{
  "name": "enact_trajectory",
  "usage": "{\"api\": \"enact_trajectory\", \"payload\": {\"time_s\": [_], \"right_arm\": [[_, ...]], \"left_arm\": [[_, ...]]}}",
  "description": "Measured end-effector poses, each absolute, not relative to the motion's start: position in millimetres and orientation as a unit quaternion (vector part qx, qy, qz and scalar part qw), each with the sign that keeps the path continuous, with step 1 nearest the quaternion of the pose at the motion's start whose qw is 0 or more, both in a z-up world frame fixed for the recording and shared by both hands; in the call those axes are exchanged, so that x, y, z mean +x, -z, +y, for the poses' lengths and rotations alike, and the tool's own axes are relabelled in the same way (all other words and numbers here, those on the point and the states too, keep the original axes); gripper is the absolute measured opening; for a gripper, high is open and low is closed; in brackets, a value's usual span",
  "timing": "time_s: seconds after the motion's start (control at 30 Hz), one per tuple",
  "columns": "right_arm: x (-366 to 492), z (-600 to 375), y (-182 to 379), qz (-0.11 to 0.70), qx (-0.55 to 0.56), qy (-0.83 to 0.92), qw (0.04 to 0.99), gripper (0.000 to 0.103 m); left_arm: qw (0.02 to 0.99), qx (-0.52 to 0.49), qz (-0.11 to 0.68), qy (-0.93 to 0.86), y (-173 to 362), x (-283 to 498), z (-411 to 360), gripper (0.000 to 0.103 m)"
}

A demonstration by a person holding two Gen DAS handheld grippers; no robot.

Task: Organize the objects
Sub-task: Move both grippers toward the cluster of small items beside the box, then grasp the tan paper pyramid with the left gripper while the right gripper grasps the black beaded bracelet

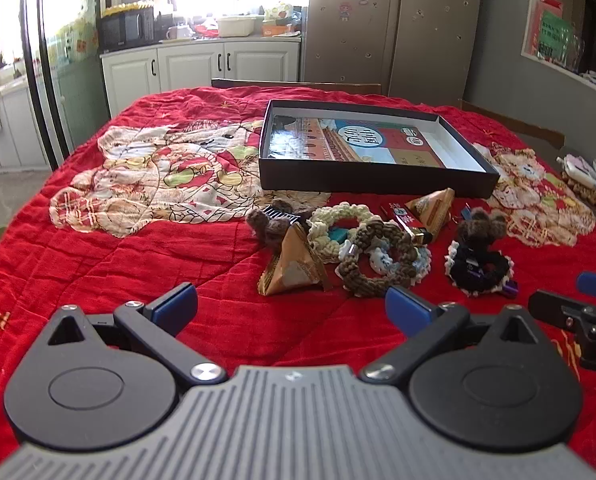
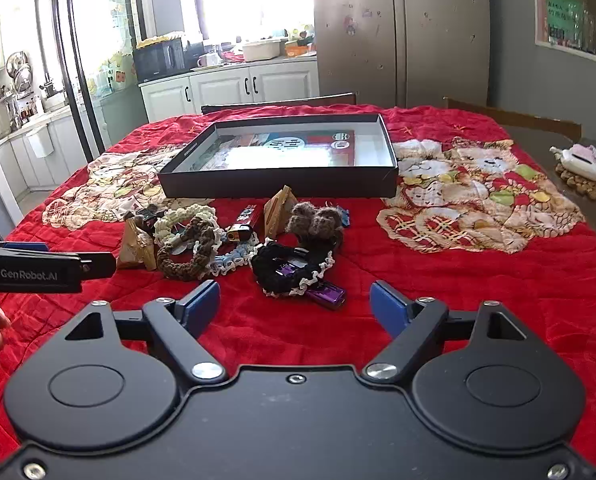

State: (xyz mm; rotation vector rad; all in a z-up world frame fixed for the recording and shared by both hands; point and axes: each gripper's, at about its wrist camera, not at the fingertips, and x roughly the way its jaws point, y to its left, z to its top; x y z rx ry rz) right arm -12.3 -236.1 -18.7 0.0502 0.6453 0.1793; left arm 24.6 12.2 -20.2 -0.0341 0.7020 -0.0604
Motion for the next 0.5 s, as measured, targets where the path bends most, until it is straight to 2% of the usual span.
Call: {"api": "enact_trajectory", "payload": {"time_s": [0.3,0.5], "right_arm": [[5.5,-236.8,27.7,0.322,0.032,-0.101,0.941,0.07],[21.7,-239.2,35.9,0.326,0.035,-0.099,0.94,0.058]], "left_arm": [[0.944,-0.022,0.325,0.057,29.4,41.1,26.7,0.103],[0.937,0.003,0.34,0.076,43.6,61.3,24.7,0.085]]}}
